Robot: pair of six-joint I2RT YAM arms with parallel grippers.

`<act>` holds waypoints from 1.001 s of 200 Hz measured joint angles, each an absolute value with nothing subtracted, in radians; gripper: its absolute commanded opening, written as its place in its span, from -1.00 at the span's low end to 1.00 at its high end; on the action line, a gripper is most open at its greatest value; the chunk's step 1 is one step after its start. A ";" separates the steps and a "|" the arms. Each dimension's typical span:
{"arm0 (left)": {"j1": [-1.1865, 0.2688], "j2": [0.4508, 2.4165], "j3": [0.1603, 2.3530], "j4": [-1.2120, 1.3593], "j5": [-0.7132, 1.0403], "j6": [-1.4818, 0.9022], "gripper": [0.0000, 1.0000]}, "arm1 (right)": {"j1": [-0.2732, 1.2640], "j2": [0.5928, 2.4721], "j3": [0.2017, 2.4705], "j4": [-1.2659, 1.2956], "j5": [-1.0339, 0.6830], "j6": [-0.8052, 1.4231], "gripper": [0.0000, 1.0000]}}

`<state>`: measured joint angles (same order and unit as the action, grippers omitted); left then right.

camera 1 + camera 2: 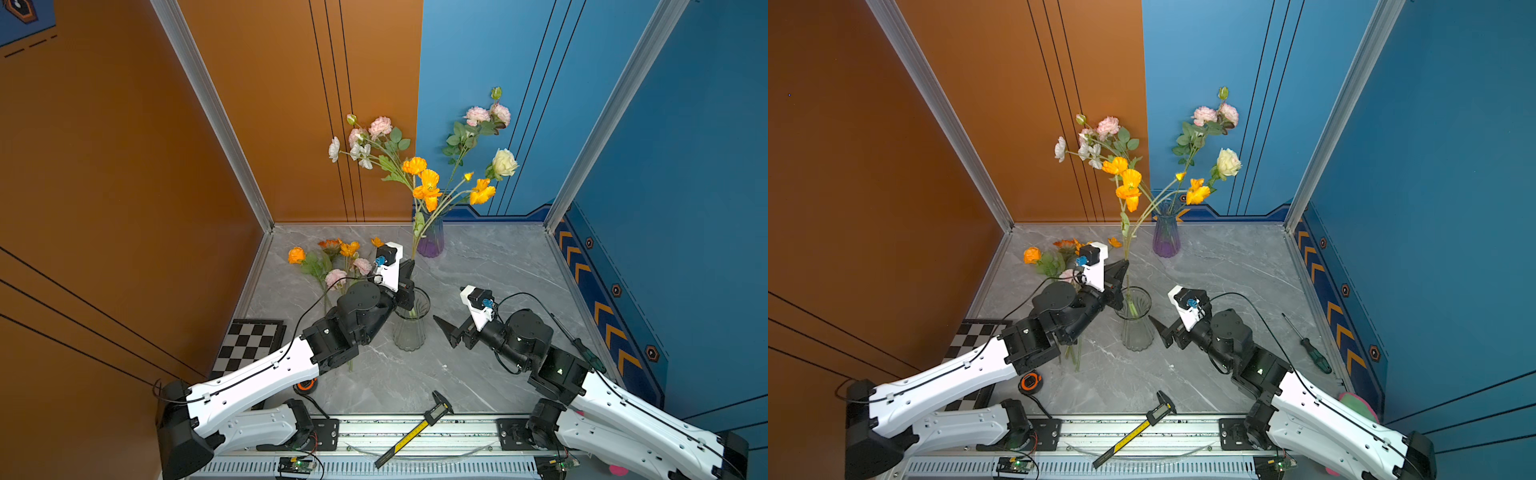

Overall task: Arrange the flowers into the vase
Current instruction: 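Carry the orange flowers over the clear vase and lower the stems inside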

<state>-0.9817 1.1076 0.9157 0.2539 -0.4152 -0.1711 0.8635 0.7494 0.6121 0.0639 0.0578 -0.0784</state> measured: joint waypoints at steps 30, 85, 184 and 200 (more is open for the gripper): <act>-0.990 1.108 0.836 0.309 -0.381 -0.153 -1.00 | 0.864 0.741 0.608 0.065 0.054 -0.078 1.00; -0.990 1.107 0.749 0.360 -0.354 -0.154 -1.00 | 0.864 0.741 0.608 0.065 0.051 -0.078 1.00; -0.990 1.073 0.680 0.335 -0.355 -0.187 -0.64 | 0.864 0.743 0.607 0.069 0.044 -0.078 1.00; -0.990 1.056 0.680 0.323 -0.358 -0.192 -0.55 | 0.863 0.743 0.607 0.070 0.044 -0.078 1.00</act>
<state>-0.9897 1.0557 0.6804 0.3233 -0.3580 -0.1925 0.8635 0.7433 0.6075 0.0696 0.0441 -0.0784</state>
